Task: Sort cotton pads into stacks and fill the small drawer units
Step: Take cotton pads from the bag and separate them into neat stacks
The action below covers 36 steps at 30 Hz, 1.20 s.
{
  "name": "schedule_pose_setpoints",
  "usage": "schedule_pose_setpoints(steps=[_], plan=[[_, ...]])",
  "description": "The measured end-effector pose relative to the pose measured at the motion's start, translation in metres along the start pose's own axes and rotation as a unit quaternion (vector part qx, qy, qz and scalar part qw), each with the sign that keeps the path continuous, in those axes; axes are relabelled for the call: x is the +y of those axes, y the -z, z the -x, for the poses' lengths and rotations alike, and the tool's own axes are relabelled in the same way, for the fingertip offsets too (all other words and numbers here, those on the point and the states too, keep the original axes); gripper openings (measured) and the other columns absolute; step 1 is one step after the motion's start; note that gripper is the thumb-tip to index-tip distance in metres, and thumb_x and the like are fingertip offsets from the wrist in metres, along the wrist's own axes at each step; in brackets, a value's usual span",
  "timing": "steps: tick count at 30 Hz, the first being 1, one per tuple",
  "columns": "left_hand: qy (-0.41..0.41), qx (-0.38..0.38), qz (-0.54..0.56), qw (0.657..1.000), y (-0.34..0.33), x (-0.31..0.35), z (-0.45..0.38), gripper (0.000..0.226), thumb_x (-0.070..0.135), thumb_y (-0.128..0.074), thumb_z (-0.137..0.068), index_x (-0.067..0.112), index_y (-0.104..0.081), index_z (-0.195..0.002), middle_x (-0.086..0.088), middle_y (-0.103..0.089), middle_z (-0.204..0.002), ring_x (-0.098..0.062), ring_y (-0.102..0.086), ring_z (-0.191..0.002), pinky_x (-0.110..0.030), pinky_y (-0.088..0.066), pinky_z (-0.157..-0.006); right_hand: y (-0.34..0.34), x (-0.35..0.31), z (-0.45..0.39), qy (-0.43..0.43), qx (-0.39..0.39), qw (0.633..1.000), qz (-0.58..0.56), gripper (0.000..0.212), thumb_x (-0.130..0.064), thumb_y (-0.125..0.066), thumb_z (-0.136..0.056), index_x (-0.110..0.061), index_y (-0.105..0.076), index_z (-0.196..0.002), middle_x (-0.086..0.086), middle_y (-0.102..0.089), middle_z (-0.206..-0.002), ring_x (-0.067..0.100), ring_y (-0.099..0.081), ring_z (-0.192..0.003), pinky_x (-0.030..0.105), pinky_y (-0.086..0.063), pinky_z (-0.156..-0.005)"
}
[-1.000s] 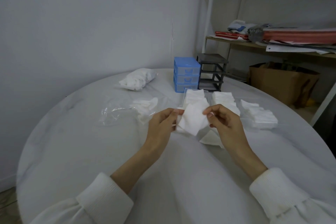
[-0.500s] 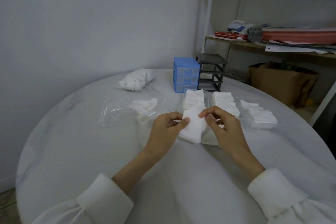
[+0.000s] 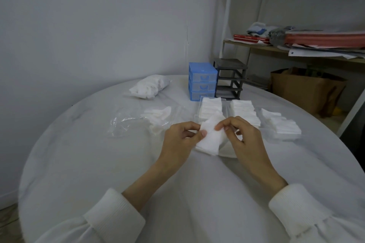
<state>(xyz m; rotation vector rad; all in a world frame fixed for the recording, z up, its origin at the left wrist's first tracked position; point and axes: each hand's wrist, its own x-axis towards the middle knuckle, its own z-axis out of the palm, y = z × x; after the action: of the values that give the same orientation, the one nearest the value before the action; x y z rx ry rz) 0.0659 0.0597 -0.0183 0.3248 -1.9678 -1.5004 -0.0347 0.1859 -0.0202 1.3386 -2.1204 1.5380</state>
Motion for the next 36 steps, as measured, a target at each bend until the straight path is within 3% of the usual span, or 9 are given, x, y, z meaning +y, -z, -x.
schedule_pose_setpoints(steps=[5, 13, 17, 20, 22, 24, 26, 29, 36], plan=[[0.002, 0.007, 0.012, 1.0, 0.0, -0.001, -0.002, 0.011, 0.006, -0.069, -0.082, 0.016, -0.066, -0.077, 0.006, -0.065, -0.068, 0.001, -0.059, -0.056, -0.009, -0.043, -0.058, 0.0, -0.002, 0.001, -0.004, 0.013, 1.0, -0.004, 0.037, 0.001, -0.05, -0.091, -0.033, -0.057, -0.078, -0.01, -0.062, -0.086, -0.005, -0.052, -0.083, 0.003, -0.035, -0.072], [-0.008, 0.037, 0.031, 0.999, 0.003, -0.005, -0.003, 0.02, 0.004, -0.067, -0.083, 0.022, -0.064, -0.077, 0.01, -0.067, -0.077, -0.002, -0.059, -0.06, -0.013, -0.044, -0.061, 0.002, -0.003, 0.0, -0.034, 0.049, 0.998, -0.017, 0.036, 0.001, -0.048, -0.092, -0.03, -0.053, -0.074, -0.013, -0.059, -0.083, -0.001, -0.051, -0.076, 0.007, -0.037, -0.066], [0.002, 0.055, 0.054, 0.997, 0.003, -0.007, -0.004, 0.026, -0.001, -0.064, -0.084, 0.021, -0.05, -0.082, -0.006, -0.064, -0.09, -0.012, -0.06, -0.068, -0.017, -0.045, -0.059, 0.004, -0.003, 0.001, -0.053, 0.067, 0.995, -0.048, 0.04, 0.006, -0.046, -0.091, -0.026, -0.06, -0.075, -0.01, -0.059, -0.088, 0.009, -0.058, -0.063, 0.012, -0.043, -0.06], [0.003, 0.072, 0.077, 0.994, 0.004, -0.009, -0.006, 0.036, -0.005, -0.06, -0.086, 0.023, -0.04, -0.075, -0.021, -0.062, -0.095, -0.022, -0.057, -0.072, -0.03, -0.044, -0.061, 0.003, -0.007, 0.001, -0.079, 0.053, 0.992, -0.085, 0.034, 0.007, -0.046, -0.091, -0.019, -0.066, -0.099, -0.009, -0.057, -0.103, 0.009, -0.062, -0.057, 0.01, -0.046, -0.059], [-0.01, 0.079, 0.086, 0.993, 0.005, -0.009, -0.006, 0.041, -0.004, -0.062, -0.082, 0.026, -0.04, -0.065, -0.016, -0.054, -0.079, -0.022, -0.049, -0.068, -0.033, -0.039, -0.061, 0.002, -0.009, 0.001, -0.1, 0.03, 0.988, -0.11, 0.038, 0.007, -0.048, -0.091, -0.019, -0.059, -0.116, -0.013, -0.051, -0.111, 0.007, -0.065, -0.061, 0.009, -0.048, -0.062], [-0.017, 0.064, 0.09, 0.994, 0.006, -0.009, -0.007, 0.045, -0.005, -0.062, -0.078, 0.026, -0.041, -0.054, 0.001, -0.046, -0.062, -0.012, -0.042, -0.059, -0.022, -0.034, -0.057, -0.001, -0.01, 0.002, -0.11, 0.004, 0.986, -0.123, 0.045, 0.003, -0.053, -0.09, -0.023, -0.05, -0.126, -0.021, -0.044, -0.114, 0.005, -0.067, -0.068, 0.009, -0.049, -0.066], [-0.009, 0.039, 0.099, 0.994, 0.005, -0.007, -0.005, 0.052, -0.015, -0.056, -0.081, 0.024, -0.047, -0.049, 0.011, -0.048, -0.054, -0.005, -0.046, -0.053, -0.014, -0.036, -0.052, -0.003, -0.011, 0.003, -0.118, -0.012, 0.984, -0.13, 0.05, -0.006, -0.061, -0.088, -0.026, -0.045, -0.131, -0.026, -0.04, -0.115, 0.007, -0.068, -0.076, 0.012, -0.051, -0.07], [-0.001, -0.005, 0.108, 0.994, 0.001, -0.003, 0.0, 0.041, -0.017, -0.053, -0.082, 0.015, -0.061, -0.057, 0.011, -0.063, -0.061, -0.004, -0.062, -0.062, -0.014, -0.046, -0.056, -0.004, -0.014, 0.004, -0.122, -0.017, 0.982, -0.143, 0.053, -0.017, -0.067, -0.083, -0.031, -0.044, -0.129, -0.034, -0.038, -0.114, 0.001, -0.065, -0.077, 0.009, -0.048, -0.066], [0.003, -0.037, 0.13, 0.991, -0.005, -0.001, 0.002, 0.024, -0.007, -0.061, -0.083, 0.015, -0.07, -0.078, 0.005, -0.07, -0.08, -0.011, -0.065, -0.079, -0.019, -0.052, -0.067, -0.003, -0.011, 0.002, -0.111, 0.019, 0.981, -0.161, 0.052, -0.007, -0.068, -0.082, -0.029, -0.049, -0.124, -0.028, -0.046, -0.117, 0.0, -0.063, -0.072, 0.013, -0.051, -0.064]])
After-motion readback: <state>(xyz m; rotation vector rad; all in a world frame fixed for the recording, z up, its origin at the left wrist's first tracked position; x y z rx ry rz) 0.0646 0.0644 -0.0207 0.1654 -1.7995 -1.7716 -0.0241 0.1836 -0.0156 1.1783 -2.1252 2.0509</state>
